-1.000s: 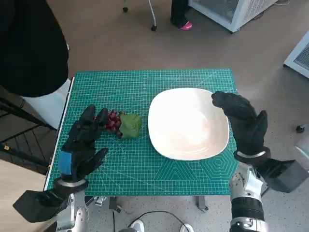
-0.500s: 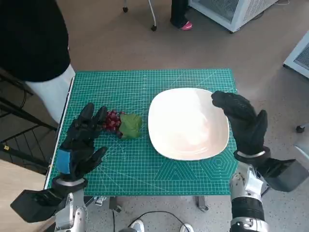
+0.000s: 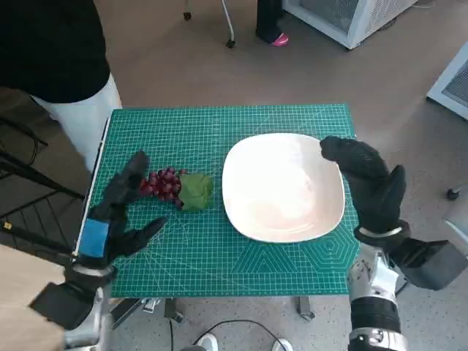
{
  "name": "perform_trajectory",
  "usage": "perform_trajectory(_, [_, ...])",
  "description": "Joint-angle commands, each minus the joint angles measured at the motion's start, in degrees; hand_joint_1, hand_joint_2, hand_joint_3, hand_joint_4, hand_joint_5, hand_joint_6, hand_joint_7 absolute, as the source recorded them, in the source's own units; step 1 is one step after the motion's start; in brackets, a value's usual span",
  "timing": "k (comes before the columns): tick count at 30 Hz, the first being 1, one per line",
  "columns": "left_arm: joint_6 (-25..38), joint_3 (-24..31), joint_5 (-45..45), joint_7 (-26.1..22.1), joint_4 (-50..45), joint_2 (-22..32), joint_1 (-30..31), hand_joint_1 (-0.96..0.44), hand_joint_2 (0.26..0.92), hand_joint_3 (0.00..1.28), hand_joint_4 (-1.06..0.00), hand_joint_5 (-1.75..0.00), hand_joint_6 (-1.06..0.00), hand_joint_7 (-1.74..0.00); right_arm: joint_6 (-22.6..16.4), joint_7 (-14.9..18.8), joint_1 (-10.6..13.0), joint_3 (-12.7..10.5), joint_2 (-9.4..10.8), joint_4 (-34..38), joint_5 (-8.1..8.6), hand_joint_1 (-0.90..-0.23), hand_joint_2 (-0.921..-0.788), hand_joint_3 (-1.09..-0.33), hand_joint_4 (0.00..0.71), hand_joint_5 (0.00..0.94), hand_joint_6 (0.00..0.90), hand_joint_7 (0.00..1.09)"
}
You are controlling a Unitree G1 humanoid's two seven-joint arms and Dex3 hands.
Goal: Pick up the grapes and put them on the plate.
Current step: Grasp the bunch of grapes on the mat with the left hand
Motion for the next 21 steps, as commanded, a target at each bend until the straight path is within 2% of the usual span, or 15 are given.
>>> perform_trajectory(1, [12.9,-0.6,26.0,4.5,-15.3,8.0,-3.2,-0.54,0.835,0.03,-0.17,-0.01,-0.25,-0.02,0.6,0.5,-0.3,-0.2,0.4,2.4,-0.36,-0.359,-0.921,-0.569,0.560,0.002,0.483,0.01])
perform_trajectory(7, [17.9,-2.7,30.1,4.1,-16.7,8.4,-3.9,-0.50,0.812,0.00,-0.17,0.00,-0.28,-0.03,0.6,0.6,-0.5,-0.2,0.4,2.7,-0.30,-0.364,-0.921,-0.563,0.562,0.003,0.485,0.01])
perform_trajectory(12, [23.0,-6.6,35.0,4.2,-13.4,9.3,-6.7,-0.46,0.793,0.00,-0.18,0.00,-0.29,-0.02,0.4,0.8,-0.9,-0.4,0.5,3.1,-0.14,-0.366,-0.921,-0.557,0.562,0.002,0.487,0.01])
perform_trajectory(21, [27.1,-10.5,35.7,5.8,-9.2,11.3,-9.3,-0.41,0.781,0.00,-0.18,0.00,-0.29,-0.01,0.0,1.2,-1.0,-0.9,0.5,3.5,-0.22,-0.366,-0.921,-0.553,0.563,0.002,0.489,0.01])
